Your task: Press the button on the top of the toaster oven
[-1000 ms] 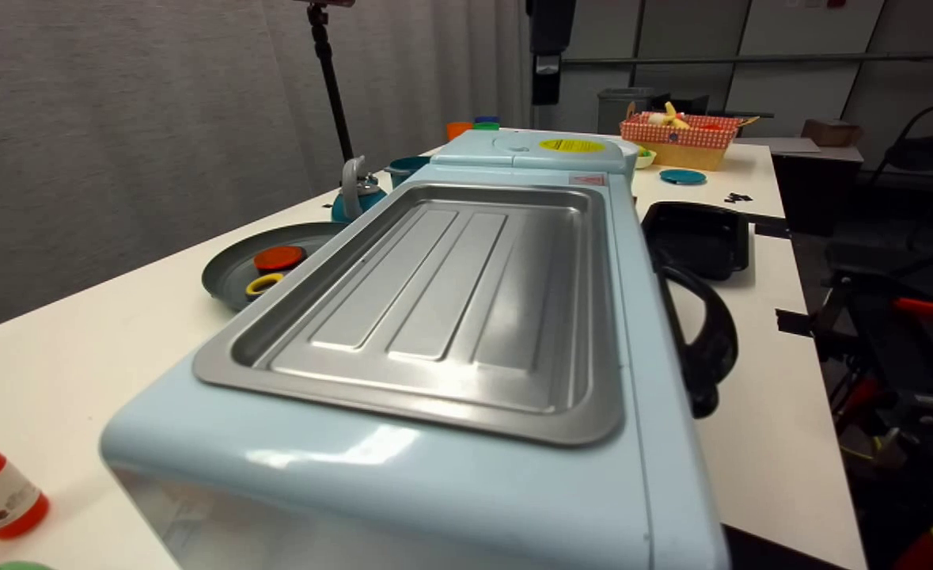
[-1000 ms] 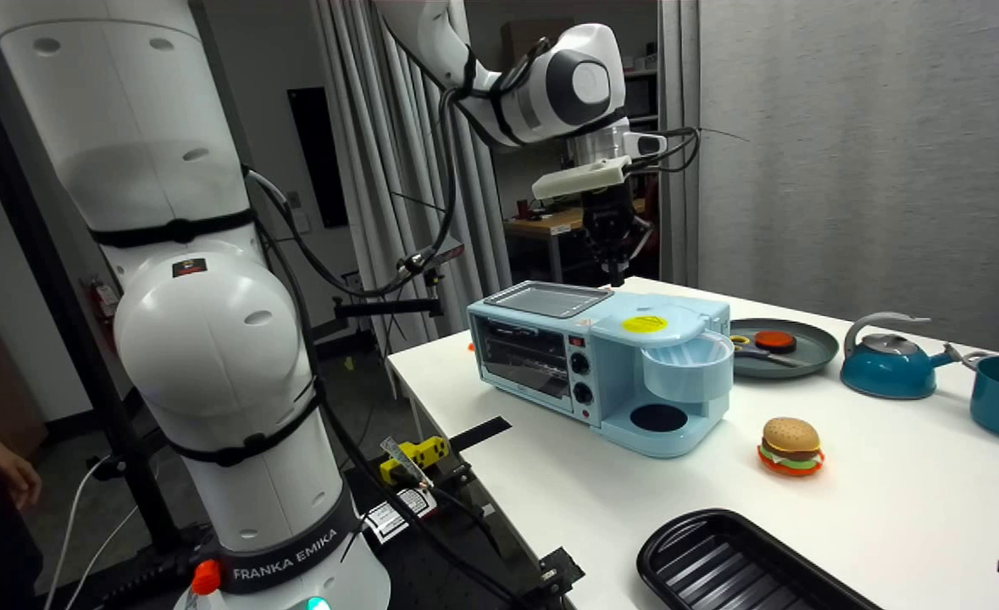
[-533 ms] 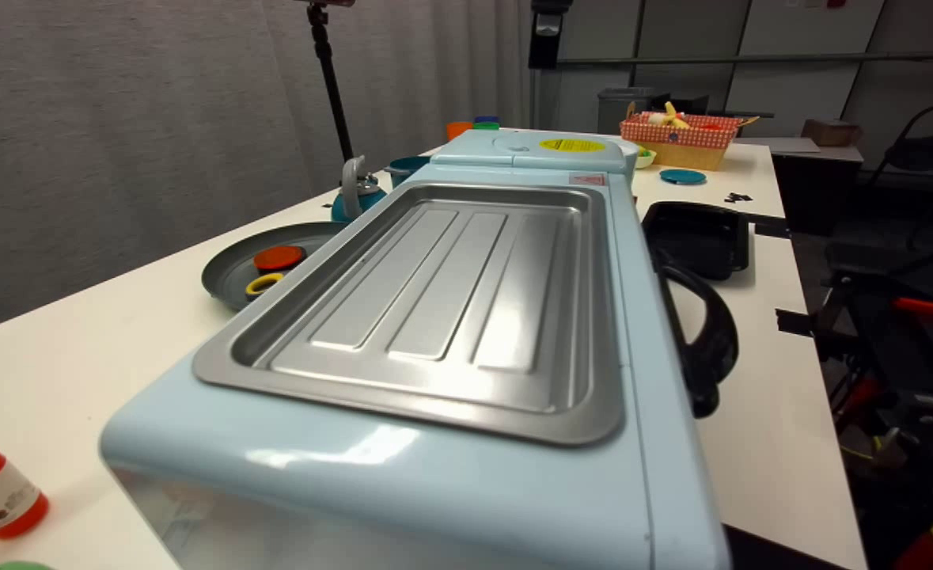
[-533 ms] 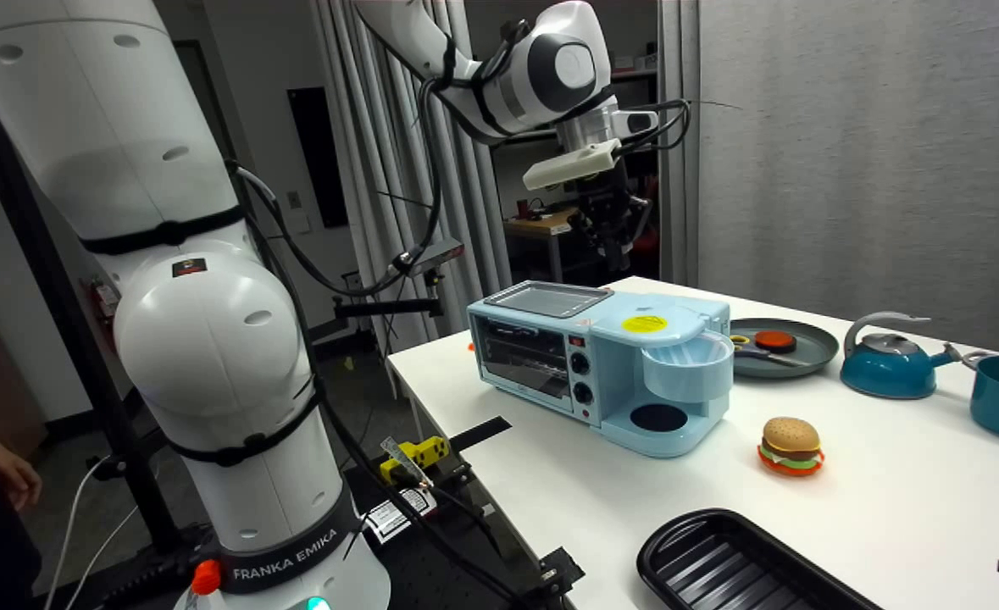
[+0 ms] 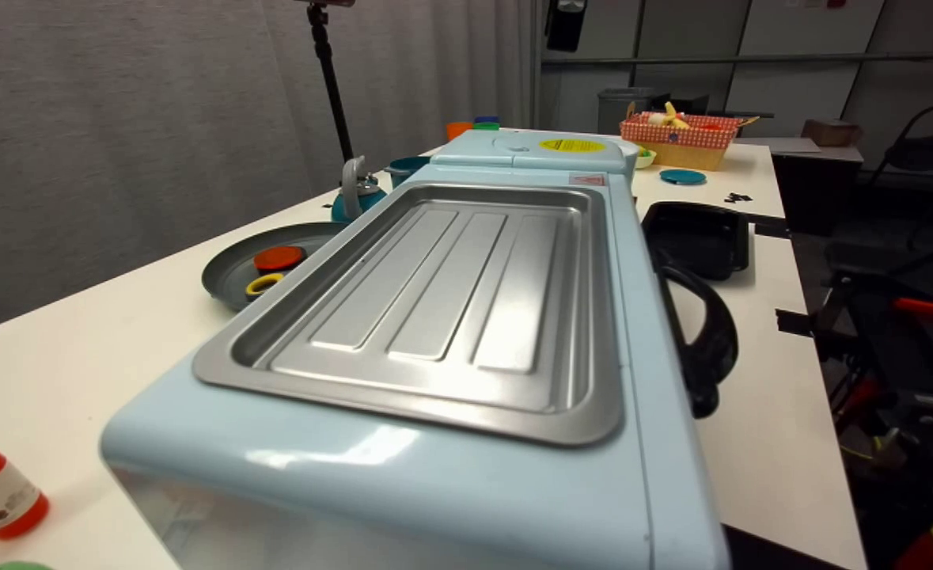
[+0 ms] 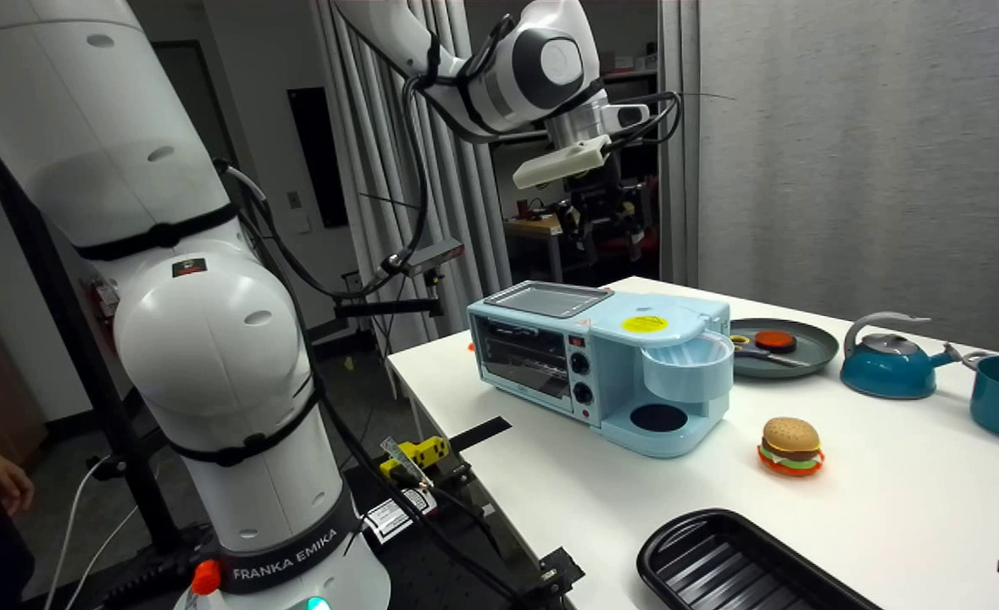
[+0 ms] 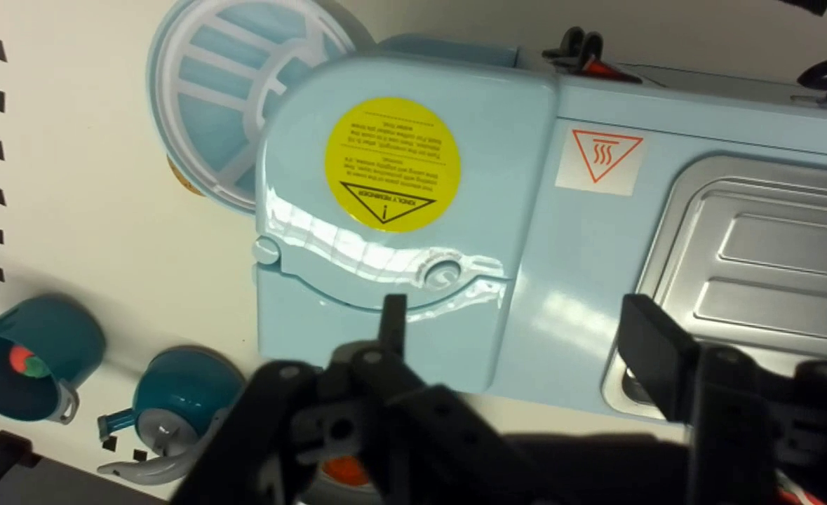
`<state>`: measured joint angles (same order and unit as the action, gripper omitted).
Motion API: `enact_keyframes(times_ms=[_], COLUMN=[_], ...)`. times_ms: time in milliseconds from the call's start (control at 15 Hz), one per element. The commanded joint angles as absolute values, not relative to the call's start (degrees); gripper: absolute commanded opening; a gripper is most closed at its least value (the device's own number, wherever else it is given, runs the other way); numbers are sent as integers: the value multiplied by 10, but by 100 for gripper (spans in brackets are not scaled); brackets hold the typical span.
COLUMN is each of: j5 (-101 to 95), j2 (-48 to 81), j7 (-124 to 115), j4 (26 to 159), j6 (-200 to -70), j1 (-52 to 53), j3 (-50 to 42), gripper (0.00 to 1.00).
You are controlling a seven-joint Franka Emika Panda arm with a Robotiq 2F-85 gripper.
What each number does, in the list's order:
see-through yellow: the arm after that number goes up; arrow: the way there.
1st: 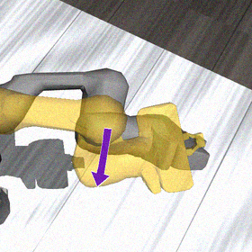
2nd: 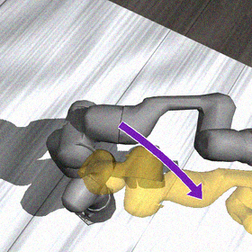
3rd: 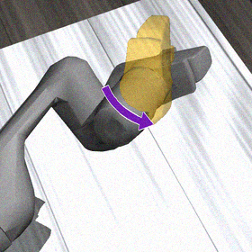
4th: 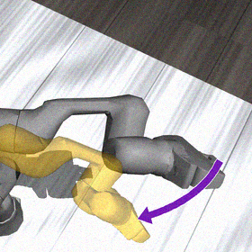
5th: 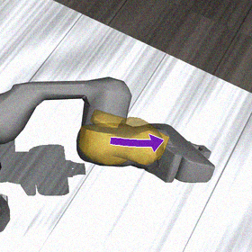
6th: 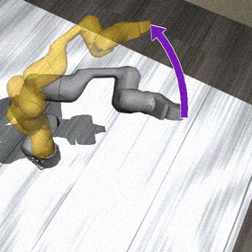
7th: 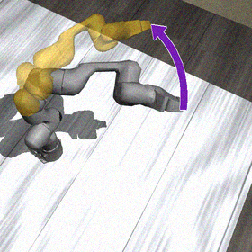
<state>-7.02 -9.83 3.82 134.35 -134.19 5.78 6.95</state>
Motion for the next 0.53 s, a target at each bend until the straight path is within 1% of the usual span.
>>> enact_keyframes(times_ms=[0,467], j5=[-89,-93], j2=[-138,-176], j7=[20,5], j4=[1379,1412], j6=[-1358,-1353], j1=[56,56], j3=[71,75], gripper=[100,100])
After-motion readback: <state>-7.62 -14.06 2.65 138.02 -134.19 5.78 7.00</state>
